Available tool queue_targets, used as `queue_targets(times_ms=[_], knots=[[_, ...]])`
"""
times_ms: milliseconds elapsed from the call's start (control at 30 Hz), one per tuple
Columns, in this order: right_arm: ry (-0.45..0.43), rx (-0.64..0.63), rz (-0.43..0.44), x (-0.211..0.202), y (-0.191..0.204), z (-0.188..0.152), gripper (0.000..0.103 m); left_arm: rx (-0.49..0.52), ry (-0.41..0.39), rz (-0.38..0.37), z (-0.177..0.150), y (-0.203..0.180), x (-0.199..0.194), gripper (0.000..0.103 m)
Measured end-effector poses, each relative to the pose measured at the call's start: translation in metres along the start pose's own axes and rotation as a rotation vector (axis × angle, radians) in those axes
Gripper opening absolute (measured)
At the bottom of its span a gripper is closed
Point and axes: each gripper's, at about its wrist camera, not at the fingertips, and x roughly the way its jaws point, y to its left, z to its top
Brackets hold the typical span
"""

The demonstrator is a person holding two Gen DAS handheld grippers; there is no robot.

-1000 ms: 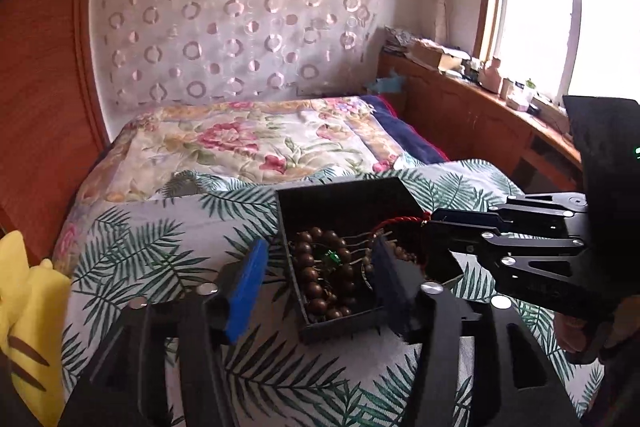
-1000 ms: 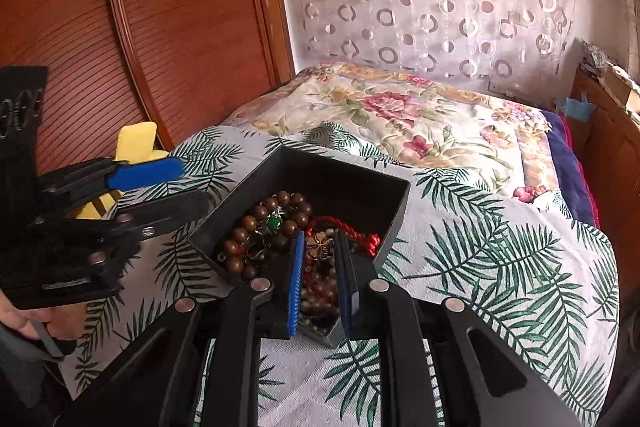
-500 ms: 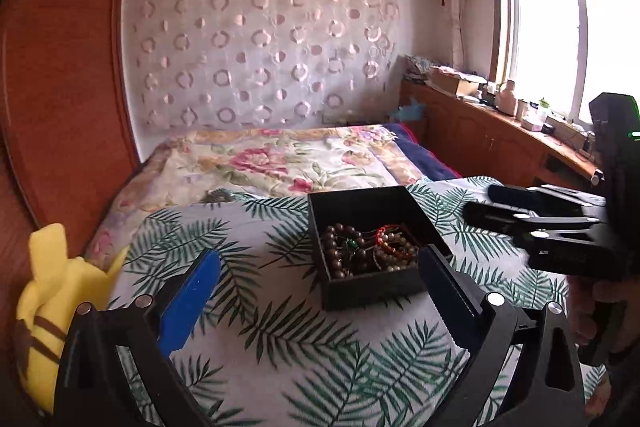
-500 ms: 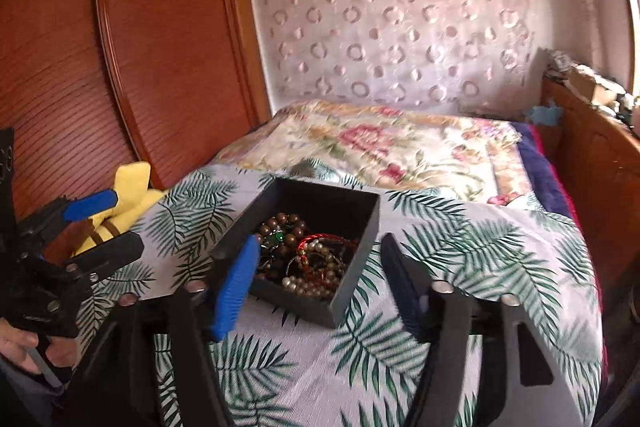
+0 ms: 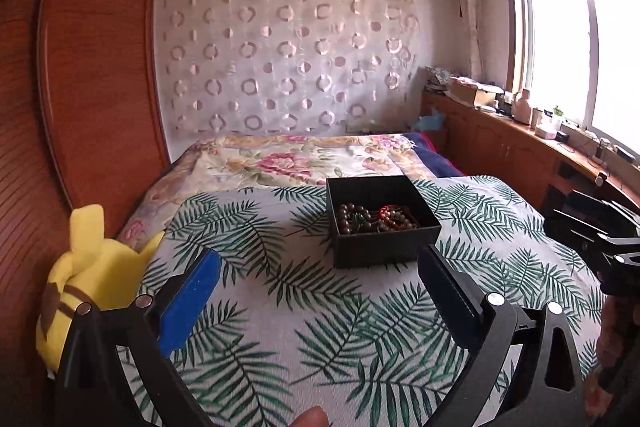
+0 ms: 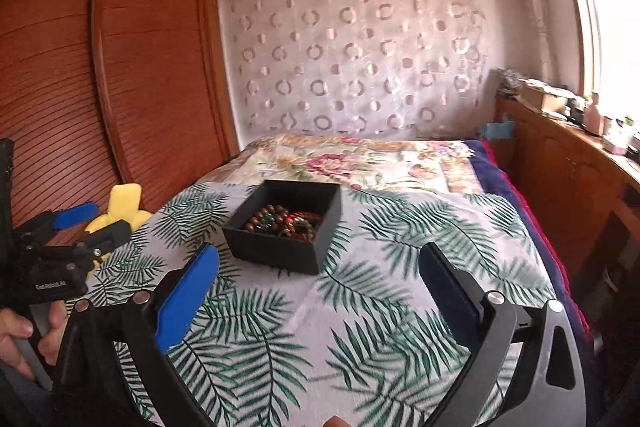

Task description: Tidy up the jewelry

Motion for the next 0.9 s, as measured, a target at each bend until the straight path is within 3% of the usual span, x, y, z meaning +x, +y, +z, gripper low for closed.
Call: queue_targets(times_ms=[900], knots=[[-0.012, 0.021, -0.065, -0.006, 0.0, -0.017, 0.101, 0.005, -0.009, -0.004, -0.005, -0.006, -0.011, 0.096]])
